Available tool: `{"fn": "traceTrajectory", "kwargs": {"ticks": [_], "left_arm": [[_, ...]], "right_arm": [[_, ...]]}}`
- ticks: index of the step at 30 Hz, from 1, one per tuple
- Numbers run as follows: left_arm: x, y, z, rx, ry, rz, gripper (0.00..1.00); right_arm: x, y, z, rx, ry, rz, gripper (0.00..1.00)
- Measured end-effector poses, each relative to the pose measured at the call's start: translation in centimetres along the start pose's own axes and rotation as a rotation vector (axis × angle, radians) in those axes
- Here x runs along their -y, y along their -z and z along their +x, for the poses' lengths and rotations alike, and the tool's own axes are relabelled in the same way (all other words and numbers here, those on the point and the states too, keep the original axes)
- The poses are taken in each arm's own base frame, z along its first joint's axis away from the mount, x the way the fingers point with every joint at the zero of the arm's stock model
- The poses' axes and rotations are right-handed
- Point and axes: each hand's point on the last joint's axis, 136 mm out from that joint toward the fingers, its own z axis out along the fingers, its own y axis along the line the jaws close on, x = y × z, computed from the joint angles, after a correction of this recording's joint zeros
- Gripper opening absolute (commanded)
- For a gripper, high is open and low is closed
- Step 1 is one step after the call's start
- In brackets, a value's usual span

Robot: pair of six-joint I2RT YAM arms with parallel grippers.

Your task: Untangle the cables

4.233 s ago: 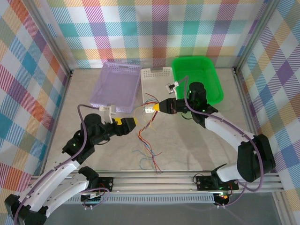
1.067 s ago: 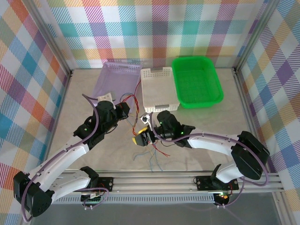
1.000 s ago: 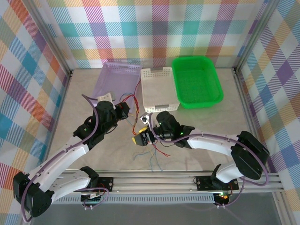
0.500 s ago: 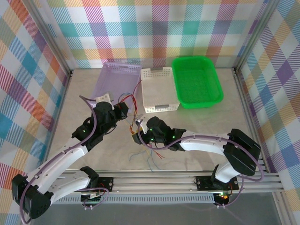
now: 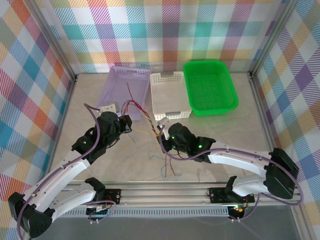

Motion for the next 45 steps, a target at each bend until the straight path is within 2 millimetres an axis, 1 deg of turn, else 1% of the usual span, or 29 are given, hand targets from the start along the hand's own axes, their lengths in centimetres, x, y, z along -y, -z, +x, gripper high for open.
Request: {"fn": "traceTrajectory", "kwargs": {"ticks": [5,10,13,15,18,21,24,29,32,36,42,45], "left_arm": [[-0.4,-0.6,1.0,-0.059,-0.076,-0.035,0.0],[-0.7,-1.1,2.7,-0.138,-0.139,-0.039,0.0],[-0.5,-1.5,3.7,-0.189,-0.17,-0.023,0.0],[-0.2,-1.8,4.5,-0.23,-0.184,-0.004,0.0],[0.0,-2.2,5.6,-0.278,-0.196,0.012,0.0],[0.3,-2.4,6.5,-0.318,-0.211,0.03,0.0],[0.6,-2.4,6.9,-0.334,-0.21,0.046,0.0],[1.0,-2.8,7.4,-0.352,-0.205,0.057,0.0],[1.2,-3.3,7.8,-0.364,-0.199,0.06,0.0],[1.5,-4.1,8.8,-0.399,-0.202,0.053,0.0],[2.1,-4.8,8.7,-0.397,-0.19,0.053,0.0],[2.4,-4.8,8.8,-0.398,-0.189,0.059,0.0]], "right_arm": [[3.3,2.2,-1.1,0.023,-0.03,0.07,0.0],[7.4,3.4,-0.8,-0.005,-0.097,0.145,0.0],[9.3,4.0,-0.6,-0.029,-0.141,0.171,0.0],[9.8,4.3,-0.8,-0.04,-0.157,0.17,0.0],[9.7,4.3,-1.1,-0.053,-0.165,0.152,0.0],[9.3,4.1,-0.6,-0.077,-0.174,0.126,0.0],[8.8,4.0,-0.2,-0.096,-0.183,0.095,0.05],[8.1,4.0,0.0,-0.11,-0.204,0.057,0.23],[7.7,4.0,-0.1,-0.108,-0.208,0.03,0.31],[7.4,4.4,-0.6,-0.091,-0.207,0.009,0.35],[6.4,5.0,-1.1,-0.06,-0.24,-0.048,0.37],[5.6,4.6,-0.6,-0.059,-0.264,-0.097,0.37]]}}
